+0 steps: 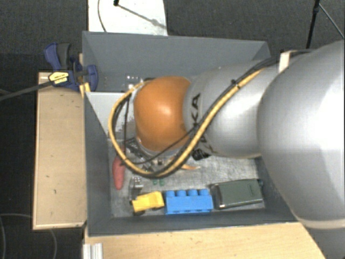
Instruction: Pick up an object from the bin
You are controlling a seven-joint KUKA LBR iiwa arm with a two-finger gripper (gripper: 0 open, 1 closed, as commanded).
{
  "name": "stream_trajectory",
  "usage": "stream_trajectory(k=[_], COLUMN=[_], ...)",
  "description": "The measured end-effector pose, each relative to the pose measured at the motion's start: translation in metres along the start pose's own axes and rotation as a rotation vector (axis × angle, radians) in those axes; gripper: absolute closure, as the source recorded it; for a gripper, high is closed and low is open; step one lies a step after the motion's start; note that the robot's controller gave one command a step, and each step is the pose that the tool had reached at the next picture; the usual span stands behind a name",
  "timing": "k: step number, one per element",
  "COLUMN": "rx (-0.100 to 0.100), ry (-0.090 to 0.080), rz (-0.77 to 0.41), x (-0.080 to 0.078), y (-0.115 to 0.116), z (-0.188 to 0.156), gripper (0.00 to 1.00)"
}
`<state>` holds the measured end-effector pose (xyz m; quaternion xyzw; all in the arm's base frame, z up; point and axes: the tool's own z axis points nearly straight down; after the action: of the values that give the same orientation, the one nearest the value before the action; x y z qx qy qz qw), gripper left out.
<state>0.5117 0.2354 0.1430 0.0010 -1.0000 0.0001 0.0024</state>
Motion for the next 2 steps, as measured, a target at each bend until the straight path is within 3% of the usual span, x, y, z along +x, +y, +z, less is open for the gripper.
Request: stream_trajectory(k=[1, 2], rx=[-0.002, -0.005], ry=[-0.006, -0.014], rz=[0.004, -0.020], x=[-0.002, 0.011], y=[-0.001, -0.006], z=[-0.003, 0.042], gripper=[0.00, 0.00])
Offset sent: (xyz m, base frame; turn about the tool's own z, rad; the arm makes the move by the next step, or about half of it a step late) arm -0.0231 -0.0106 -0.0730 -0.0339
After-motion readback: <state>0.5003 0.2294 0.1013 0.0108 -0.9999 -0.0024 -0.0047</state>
